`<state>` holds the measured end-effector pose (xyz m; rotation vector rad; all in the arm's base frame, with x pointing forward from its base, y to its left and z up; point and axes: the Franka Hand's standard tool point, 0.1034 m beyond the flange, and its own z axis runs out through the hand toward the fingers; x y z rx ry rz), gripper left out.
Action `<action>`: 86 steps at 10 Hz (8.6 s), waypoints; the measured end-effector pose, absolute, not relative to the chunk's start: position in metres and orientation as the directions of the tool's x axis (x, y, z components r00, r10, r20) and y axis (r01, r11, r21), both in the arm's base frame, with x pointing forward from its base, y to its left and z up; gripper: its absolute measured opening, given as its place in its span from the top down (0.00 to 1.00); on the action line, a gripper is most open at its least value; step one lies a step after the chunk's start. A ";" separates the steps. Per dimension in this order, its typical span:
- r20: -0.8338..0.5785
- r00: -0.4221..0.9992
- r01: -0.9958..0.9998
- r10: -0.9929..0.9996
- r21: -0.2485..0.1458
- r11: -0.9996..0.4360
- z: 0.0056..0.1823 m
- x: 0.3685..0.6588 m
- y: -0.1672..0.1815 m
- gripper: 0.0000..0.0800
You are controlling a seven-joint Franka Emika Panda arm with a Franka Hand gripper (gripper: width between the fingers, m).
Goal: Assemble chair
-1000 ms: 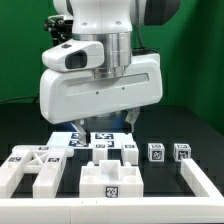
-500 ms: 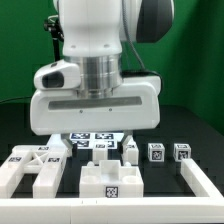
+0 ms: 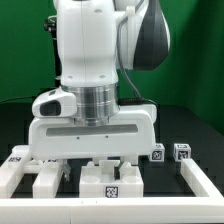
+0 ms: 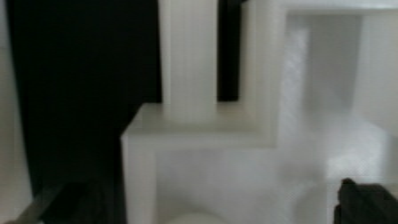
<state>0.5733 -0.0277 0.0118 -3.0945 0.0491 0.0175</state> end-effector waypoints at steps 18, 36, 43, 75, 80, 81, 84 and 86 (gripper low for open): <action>-0.002 0.999 -0.035 -0.035 -0.056 -0.998 0.018 0.617 0.019 0.96; -0.011 0.999 -0.047 -0.047 -0.035 -0.998 0.012 0.621 0.039 0.19; -0.233 0.971 -0.069 -0.061 -0.026 -0.997 0.077 0.553 0.046 0.19; -0.613 0.789 -0.087 -0.020 -0.080 -0.993 0.062 0.514 0.064 0.64; -0.229 0.973 -0.010 0.018 -0.121 -0.993 0.097 0.568 0.090 0.64; -0.116 0.991 0.045 0.060 -0.133 -0.990 0.121 0.594 0.091 0.64; 0.147 0.989 0.043 0.027 -0.106 -0.993 0.124 0.606 0.086 0.64; 0.269 0.963 0.047 0.021 -0.093 -0.994 0.125 0.611 0.086 0.64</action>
Offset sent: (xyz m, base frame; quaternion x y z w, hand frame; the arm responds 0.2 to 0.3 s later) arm 0.0000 0.0000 0.0000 0.0000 0.0000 0.0000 1.0000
